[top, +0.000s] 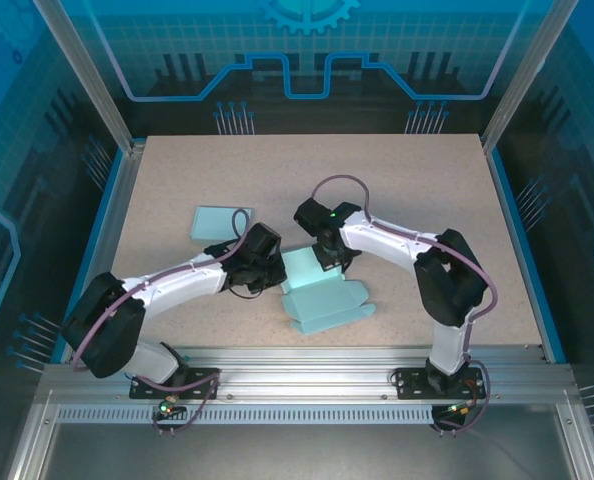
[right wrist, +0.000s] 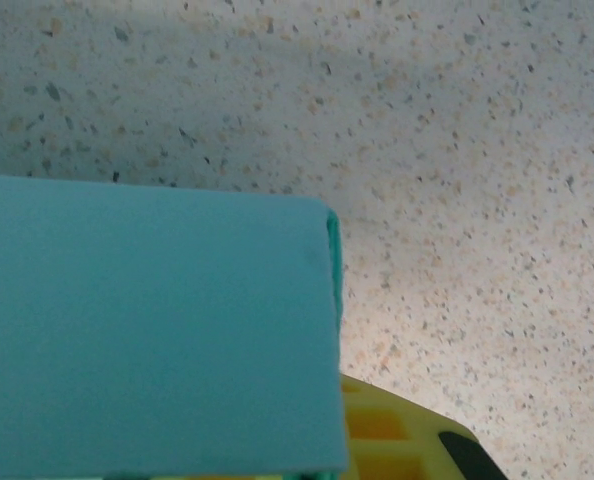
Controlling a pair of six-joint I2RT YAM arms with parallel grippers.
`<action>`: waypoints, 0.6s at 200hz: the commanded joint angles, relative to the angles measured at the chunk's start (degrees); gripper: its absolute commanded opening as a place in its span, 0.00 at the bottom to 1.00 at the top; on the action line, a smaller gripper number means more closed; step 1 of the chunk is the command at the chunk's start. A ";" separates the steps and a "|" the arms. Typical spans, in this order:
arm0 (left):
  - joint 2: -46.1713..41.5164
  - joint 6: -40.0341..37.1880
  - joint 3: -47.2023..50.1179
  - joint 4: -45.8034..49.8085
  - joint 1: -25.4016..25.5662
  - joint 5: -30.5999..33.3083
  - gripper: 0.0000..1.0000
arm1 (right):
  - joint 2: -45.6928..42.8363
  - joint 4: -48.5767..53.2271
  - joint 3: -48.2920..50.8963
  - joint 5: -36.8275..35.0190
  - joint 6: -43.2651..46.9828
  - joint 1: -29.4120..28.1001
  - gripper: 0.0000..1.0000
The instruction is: Fold the paper box
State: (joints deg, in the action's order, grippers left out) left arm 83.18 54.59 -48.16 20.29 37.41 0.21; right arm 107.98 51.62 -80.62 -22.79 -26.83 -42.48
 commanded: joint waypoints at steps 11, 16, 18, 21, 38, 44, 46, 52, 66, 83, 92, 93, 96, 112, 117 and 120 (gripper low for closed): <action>1.05 5.94 -3.72 3.60 -0.66 1.85 0.00 | 6.95 8.99 -2.27 -9.47 2.26 0.00 0.07; 1.24 6.20 -3.67 3.41 -0.68 1.94 0.00 | 7.71 9.34 -2.83 -10.19 2.23 -0.10 0.07; 1.36 6.29 -3.64 3.25 -0.69 1.98 0.00 | 7.99 9.44 -2.98 -10.42 2.24 -0.14 0.07; 1.50 6.49 -3.60 3.12 -0.69 2.01 0.00 | 8.37 9.53 -3.27 -10.78 2.23 -0.15 0.07; 2.16 7.23 -3.26 2.77 -0.69 2.65 0.00 | 10.45 10.03 -4.23 -12.40 2.38 -0.13 0.08; 2.41 7.29 -3.19 2.65 -0.71 2.64 0.00 | 11.01 10.00 -4.30 -13.12 2.40 -0.15 0.07; 2.51 7.40 -3.22 2.58 -0.68 2.68 0.00 | 11.15 10.04 -4.40 -13.28 2.40 -0.21 0.07; 2.74 7.61 -3.10 2.52 -0.68 2.64 0.00 | 11.66 10.00 -4.45 -13.87 2.45 -0.20 0.07; 3.48 8.03 -3.09 2.42 -0.68 2.47 0.00 | 12.86 9.87 -4.50 -15.28 2.49 -0.20 0.08; 4.15 8.59 -3.06 1.94 -0.69 2.25 0.00 | 14.06 10.00 -4.50 -16.91 1.94 -0.20 0.12; 4.20 8.81 -2.87 1.57 -0.69 2.07 0.00 | 14.48 10.02 -4.43 -17.63 1.63 -0.22 0.13; 4.19 8.84 -2.89 1.53 -0.72 2.03 0.00 | 14.51 10.05 -4.40 -17.73 1.57 -0.23 0.13; 4.23 8.93 -2.82 1.46 -0.74 2.07 0.00 | 14.62 10.00 -4.37 -17.86 1.48 -0.23 0.13; 4.06 9.18 -2.65 1.55 -0.76 2.15 0.00 | 14.88 9.49 -3.97 -18.70 1.39 -0.21 0.17; 3.97 9.27 -2.60 1.56 -0.80 2.29 0.00 | 14.93 9.26 -3.81 -18.96 1.47 -0.20 0.17; 3.81 9.29 -2.60 1.56 -0.72 2.33 0.00 | 14.97 9.15 -3.69 -19.08 1.47 -0.21 0.17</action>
State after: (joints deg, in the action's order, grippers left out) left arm 87.74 61.45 -49.71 19.16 37.41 -0.47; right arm 118.32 54.13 -88.18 -33.95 -25.47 -43.92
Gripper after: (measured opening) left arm 0.067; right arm 0.171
